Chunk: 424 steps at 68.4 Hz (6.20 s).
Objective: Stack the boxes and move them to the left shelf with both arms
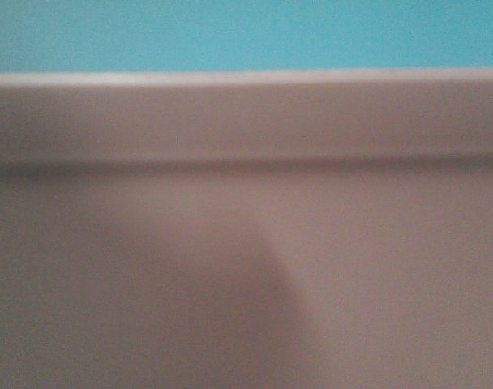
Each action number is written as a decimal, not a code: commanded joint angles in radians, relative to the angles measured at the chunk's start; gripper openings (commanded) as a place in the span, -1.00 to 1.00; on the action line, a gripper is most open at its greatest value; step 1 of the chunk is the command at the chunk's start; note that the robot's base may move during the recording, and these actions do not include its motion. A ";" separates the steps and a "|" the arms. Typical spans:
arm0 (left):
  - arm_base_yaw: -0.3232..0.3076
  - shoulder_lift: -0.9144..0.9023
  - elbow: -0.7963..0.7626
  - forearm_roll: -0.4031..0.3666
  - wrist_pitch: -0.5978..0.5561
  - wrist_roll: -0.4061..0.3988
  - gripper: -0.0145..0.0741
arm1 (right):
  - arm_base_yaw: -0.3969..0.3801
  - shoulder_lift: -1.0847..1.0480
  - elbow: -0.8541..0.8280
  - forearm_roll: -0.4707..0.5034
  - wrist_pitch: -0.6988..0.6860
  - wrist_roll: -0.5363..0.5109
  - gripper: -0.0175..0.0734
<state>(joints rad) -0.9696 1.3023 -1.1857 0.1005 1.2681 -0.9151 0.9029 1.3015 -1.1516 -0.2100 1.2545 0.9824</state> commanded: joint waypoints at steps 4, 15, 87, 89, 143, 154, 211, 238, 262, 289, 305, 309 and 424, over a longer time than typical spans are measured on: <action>-0.016 -0.036 -0.045 -0.065 0.070 0.001 -0.70 | 0.004 -0.030 -0.032 -0.007 0.037 0.003 -0.49; -0.016 -0.036 -0.045 -0.065 0.070 0.001 -0.70 | 0.004 -0.030 -0.032 -0.007 0.037 0.003 -0.49; -0.016 -0.036 -0.045 -0.065 0.070 0.001 -0.70 | 0.004 -0.030 -0.032 -0.007 0.037 0.003 -0.49; -0.016 -0.036 -0.045 -0.065 0.070 0.001 -0.70 | 0.004 -0.030 -0.032 -0.007 0.037 0.003 -0.49; -0.016 -0.036 -0.045 -0.067 0.070 0.001 -0.70 | 0.004 -0.030 -0.032 -0.007 0.037 0.003 -0.49; -0.016 -0.036 -0.045 -0.067 0.070 0.001 -0.70 | 0.004 -0.030 -0.032 -0.007 0.037 0.003 -0.49; -0.016 -0.036 -0.045 -0.067 0.070 0.001 -0.70 | 0.004 -0.030 -0.032 -0.007 0.037 0.003 -0.49; -0.016 -0.036 -0.045 -0.067 0.070 0.001 -0.70 | 0.004 -0.030 -0.032 -0.006 0.028 0.005 -0.49; -0.016 -0.036 -0.045 0.015 0.056 0.005 -0.70 | 0.004 -0.030 -0.032 -0.018 0.000 -0.003 -0.49; 0.182 -0.027 -0.046 0.057 -0.233 0.187 -0.70 | -0.120 0.018 -0.120 -0.058 -0.265 -0.223 -0.49; 0.348 -0.025 -0.046 0.069 -0.549 0.307 -0.70 | -0.240 0.152 -0.247 -0.058 -0.386 -0.344 -0.49; 0.385 -0.020 -0.046 0.081 -0.620 0.324 -0.70 | -0.264 0.192 -0.288 -0.058 -0.432 -0.362 -0.49; 0.503 0.523 -0.441 0.268 -0.699 0.374 -0.70 | -0.395 0.529 -0.470 -0.201 -0.870 -0.391 -0.49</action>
<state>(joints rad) -0.4647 1.8694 -1.5834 0.3534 0.6761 -0.5423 0.5034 1.9036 -1.5739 -0.3835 0.5379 0.6184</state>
